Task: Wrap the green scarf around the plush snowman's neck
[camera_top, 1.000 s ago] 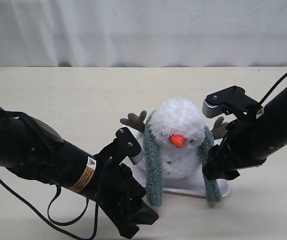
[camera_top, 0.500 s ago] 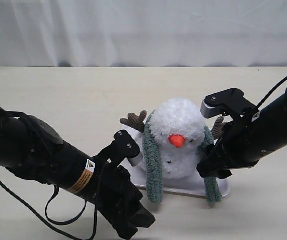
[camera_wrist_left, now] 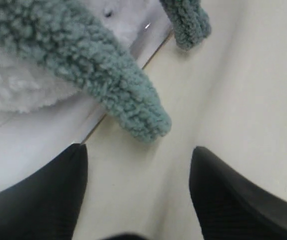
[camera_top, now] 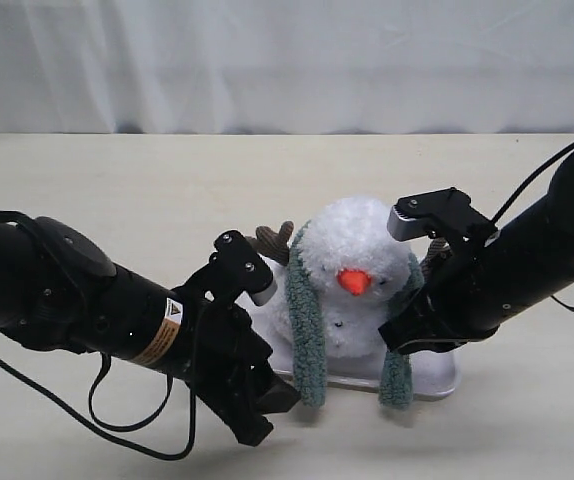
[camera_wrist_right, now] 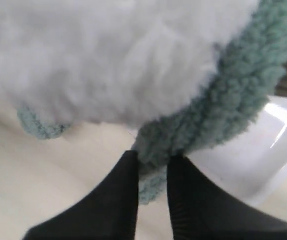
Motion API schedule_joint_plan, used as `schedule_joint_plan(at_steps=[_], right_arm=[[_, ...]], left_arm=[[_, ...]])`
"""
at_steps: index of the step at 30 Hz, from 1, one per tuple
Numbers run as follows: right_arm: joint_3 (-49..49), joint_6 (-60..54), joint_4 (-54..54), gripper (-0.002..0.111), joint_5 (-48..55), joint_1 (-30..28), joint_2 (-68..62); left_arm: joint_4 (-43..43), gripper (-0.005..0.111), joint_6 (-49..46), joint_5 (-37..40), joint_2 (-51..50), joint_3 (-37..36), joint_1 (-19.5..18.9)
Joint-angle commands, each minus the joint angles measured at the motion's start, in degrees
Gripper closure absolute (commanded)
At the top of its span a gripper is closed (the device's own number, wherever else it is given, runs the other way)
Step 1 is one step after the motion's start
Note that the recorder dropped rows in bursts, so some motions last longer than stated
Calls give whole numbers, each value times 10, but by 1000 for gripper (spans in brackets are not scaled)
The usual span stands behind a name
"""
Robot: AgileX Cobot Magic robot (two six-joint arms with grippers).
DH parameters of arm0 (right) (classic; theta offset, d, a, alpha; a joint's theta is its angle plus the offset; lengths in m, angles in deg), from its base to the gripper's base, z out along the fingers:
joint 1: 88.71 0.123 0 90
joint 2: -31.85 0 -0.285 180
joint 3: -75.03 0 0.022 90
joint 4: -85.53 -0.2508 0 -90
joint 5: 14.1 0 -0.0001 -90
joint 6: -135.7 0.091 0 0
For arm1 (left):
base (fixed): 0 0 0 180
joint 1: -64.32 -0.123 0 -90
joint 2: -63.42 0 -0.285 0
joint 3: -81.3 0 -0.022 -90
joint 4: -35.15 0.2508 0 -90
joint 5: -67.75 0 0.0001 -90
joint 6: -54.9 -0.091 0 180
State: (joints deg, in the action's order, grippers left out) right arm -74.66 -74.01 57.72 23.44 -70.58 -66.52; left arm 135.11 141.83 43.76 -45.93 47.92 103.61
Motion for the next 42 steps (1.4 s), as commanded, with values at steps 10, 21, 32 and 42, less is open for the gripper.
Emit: schedule_joint_plan(at_steps=[10, 21, 32, 42], right_arm=[[-3, -166, -164, 104, 54, 0, 1], [-3, -176, -148, 94, 55, 0, 1], [-15, -99, -68, 47, 81, 0, 9], [-52, 30, 74, 47, 98, 0, 79]], left_arm=[[0, 50, 0, 28, 6, 2, -2], [-14, 50, -3, 48, 6, 3, -2], [0, 50, 5, 93, 14, 2, -2], [0, 50, 23, 183, 19, -13, -2]])
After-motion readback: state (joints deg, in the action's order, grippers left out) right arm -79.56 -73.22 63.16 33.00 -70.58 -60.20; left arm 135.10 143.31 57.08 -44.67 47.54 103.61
